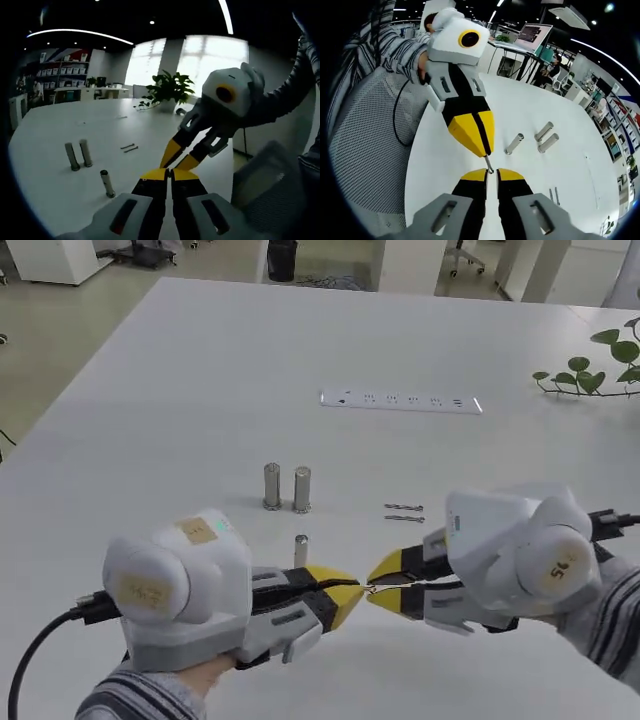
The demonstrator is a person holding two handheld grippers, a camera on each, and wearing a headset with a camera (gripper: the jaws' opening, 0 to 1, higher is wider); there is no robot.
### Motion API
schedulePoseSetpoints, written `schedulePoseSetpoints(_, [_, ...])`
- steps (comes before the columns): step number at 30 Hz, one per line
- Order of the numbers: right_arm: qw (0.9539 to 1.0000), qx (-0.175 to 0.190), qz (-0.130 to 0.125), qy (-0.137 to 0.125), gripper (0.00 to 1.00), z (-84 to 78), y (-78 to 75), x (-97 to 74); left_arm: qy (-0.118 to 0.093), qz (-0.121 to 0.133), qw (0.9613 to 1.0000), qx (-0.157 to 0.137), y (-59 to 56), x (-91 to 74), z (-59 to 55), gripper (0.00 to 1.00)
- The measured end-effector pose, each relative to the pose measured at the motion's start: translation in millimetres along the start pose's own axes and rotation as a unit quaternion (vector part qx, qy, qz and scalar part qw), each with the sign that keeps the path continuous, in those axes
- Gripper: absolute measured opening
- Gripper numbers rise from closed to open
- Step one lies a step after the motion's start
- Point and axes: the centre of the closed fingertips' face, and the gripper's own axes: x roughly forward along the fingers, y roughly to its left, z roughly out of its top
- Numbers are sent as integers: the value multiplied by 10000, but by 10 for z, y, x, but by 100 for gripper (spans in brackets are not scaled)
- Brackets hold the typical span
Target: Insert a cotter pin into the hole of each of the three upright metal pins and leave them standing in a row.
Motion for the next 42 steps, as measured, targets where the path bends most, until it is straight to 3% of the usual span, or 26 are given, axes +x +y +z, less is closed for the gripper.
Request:
schedulePoseSetpoints(2, [10000, 5, 85, 10, 0, -6, 32, -2, -67, -34, 9999, -105, -9, 0, 14, 0])
schedulePoseSetpoints(6, [9999, -44, 142, 61, 0, -18, 60, -9, 43, -115, 9998, 147, -55, -6, -1, 0])
schedulePoseSetpoints(13, [9995, -242, 142, 159, 0, -28, 73, -24, 126, -96, 9998, 140, -33, -3, -32, 0])
schedulePoseSetpoints(16, [9993, -301, 114, 181, 0, -24, 66, -31, 168, -69, 9998, -49, -14, 0, -46, 0])
schedulePoseSetpoints(28, [9973, -693, 119, 217, 0, -3, 99, -31, 218, 58, 9996, -189, 39, -5, -70, 3])
schedulePoseSetpoints(32, [9970, -746, 78, 207, 0, 3, 85, -28, 241, 232, 9994, -130, 96, -11, -78, 10])
schedulePoseSetpoints(36, [9970, -721, -31, 292, 0, -29, 23, -16, 48, 565, 9984, -27, 220, -44, -16, 18])
schedulePoseSetpoints(42, [9969, -539, -309, 485, 0, -118, -145, 12, 96, 1204, 9926, 104, 445, -136, -31, 26])
